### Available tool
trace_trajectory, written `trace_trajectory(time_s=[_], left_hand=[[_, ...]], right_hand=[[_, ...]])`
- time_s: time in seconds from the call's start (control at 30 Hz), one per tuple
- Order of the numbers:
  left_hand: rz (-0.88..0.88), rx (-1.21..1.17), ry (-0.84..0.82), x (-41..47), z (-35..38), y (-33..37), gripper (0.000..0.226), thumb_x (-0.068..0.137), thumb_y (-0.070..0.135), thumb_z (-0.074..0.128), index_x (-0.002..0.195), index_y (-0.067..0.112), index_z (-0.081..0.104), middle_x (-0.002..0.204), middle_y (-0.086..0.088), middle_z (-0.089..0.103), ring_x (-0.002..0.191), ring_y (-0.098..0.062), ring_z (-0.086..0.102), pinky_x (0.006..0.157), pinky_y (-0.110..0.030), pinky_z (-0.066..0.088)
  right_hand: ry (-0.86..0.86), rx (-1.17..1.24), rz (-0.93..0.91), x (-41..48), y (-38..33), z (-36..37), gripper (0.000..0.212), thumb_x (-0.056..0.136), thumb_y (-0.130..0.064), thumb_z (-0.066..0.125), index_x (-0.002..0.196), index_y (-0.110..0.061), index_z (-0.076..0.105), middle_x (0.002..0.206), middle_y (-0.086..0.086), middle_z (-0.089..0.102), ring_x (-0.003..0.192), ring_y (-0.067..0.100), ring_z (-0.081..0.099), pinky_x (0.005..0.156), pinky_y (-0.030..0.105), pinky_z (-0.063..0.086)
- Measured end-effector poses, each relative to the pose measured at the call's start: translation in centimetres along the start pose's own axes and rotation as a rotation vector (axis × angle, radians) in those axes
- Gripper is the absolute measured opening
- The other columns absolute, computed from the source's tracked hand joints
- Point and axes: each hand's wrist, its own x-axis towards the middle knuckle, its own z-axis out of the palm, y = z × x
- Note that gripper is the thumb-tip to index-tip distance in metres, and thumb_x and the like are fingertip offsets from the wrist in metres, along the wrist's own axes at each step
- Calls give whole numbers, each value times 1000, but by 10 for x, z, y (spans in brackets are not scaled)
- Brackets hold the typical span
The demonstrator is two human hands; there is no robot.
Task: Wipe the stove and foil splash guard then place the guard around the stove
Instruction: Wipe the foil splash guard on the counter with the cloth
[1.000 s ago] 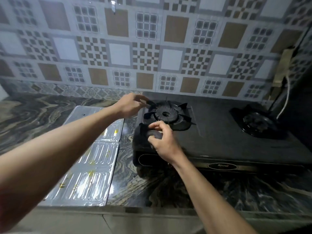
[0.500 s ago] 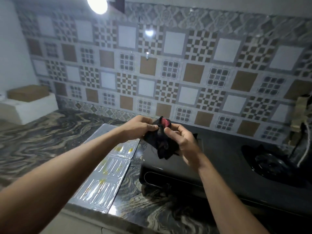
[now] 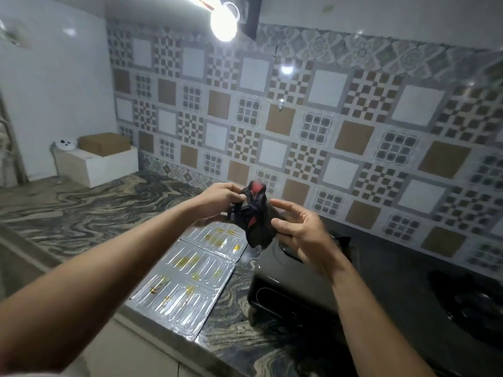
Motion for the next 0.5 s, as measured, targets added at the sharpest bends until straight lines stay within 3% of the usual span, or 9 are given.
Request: trace_trajectory(time_s=[0.07, 0.13, 0.2, 0.3, 0.4, 0.5], left_hand=[[17, 42, 14, 1, -3, -2, 8, 97, 9, 55, 101, 13, 60, 91, -8, 69, 79, -18, 69, 69, -37, 59], [64, 157, 45, 0, -1, -6, 22, 97, 11, 55, 119, 15, 55, 110, -13, 66, 95, -21, 66, 80, -39, 56], [206, 301, 147, -6, 6, -11, 36, 95, 13, 54, 131, 17, 48, 124, -13, 58, 109, -21, 60, 82, -32, 49], [459, 387, 297, -22, 19, -12, 20, 93, 27, 60, 112, 21, 64, 112, -3, 66, 100, -15, 66, 81, -29, 55], [497, 476, 150, -39, 26, -11, 26, 86, 38, 72, 103, 19, 74, 99, 3, 74, 89, -9, 71, 73, -28, 61], [473, 641, 105, -42, 23, -10, 55, 73, 38, 84, 120, 14, 70, 117, -2, 72, 104, -12, 69, 89, -27, 57]], right_hand=[[54, -11, -10, 4, -8, 3, 28, 93, 3, 60, 121, -4, 64, 114, 17, 72, 95, 23, 72, 79, 35, 60], [100, -41, -4, 7, -17, 6, 23, 94, 1, 59, 117, -2, 64, 106, 18, 72, 84, 21, 74, 68, 30, 59], [141, -86, 18, 11, -24, 11, 21, 94, -1, 61, 115, -3, 63, 103, 17, 73, 81, 21, 75, 62, 26, 58], [232, -109, 46, 19, -30, 15, 19, 91, -4, 66, 110, -2, 64, 99, 18, 74, 78, 21, 76, 61, 27, 58], [246, -120, 51, 21, -33, 18, 23, 90, -9, 70, 110, -1, 64, 96, 18, 74, 75, 22, 76, 61, 29, 59], [186, -150, 44, 20, -32, 19, 26, 91, -14, 70, 113, -1, 64, 94, 15, 75, 76, 21, 76, 61, 28, 58]])
